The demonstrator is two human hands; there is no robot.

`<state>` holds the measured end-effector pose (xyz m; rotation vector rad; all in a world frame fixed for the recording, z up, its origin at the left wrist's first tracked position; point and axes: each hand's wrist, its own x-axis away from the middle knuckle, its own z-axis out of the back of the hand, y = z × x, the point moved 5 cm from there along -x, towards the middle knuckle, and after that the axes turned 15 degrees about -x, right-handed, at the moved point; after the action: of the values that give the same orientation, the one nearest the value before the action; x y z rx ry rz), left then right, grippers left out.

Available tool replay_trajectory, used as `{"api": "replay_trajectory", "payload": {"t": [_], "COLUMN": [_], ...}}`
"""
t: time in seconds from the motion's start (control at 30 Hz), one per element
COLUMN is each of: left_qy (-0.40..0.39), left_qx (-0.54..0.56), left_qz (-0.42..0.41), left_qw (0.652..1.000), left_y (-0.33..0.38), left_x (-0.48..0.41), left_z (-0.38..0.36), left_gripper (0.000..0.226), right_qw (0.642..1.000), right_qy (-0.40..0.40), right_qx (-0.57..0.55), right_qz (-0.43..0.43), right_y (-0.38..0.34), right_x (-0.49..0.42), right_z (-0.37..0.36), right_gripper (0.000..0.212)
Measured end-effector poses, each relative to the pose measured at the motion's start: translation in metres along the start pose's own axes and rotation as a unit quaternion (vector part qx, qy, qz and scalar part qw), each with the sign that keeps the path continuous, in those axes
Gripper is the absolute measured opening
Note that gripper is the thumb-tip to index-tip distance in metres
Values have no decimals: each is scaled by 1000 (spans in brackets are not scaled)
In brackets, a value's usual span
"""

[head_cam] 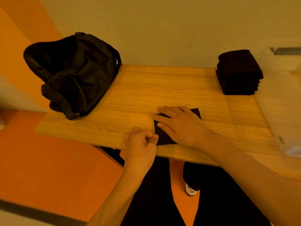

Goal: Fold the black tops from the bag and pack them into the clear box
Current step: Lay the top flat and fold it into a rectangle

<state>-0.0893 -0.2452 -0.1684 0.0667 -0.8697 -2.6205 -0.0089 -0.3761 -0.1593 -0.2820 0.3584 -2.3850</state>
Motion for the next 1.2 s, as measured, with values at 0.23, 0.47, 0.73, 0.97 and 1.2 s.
{"api": "replay_trajectory", "payload": {"t": [0.23,0.47,0.73,0.97,1.2], "left_qy": [-5,101,13,35,20], "left_qx": [-4,52,-315,-325,-332], "left_qz": [-11,-121,-329,-260,-250], "left_qw": [1000,986,890,909,909], "left_y": [-3,8,64,43,43], "left_x": [-2,3,-17,-20,-22], "left_z": [0,27,-31,-53,-51], "left_gripper": [13,14,89,79,86], "right_qw": [1000,993,988,982,981], "right_qy": [17,116,92,102,116], "right_qx": [13,-17,-106,-136,-129], "right_qz": [8,-3,-65,-86,-82], "right_y": [3,30,61,63,65], "right_x": [0,26,51,52,52], "right_z": [-3,28,0,-7,-5], "right_gripper": [66,60,72,62,62]}}
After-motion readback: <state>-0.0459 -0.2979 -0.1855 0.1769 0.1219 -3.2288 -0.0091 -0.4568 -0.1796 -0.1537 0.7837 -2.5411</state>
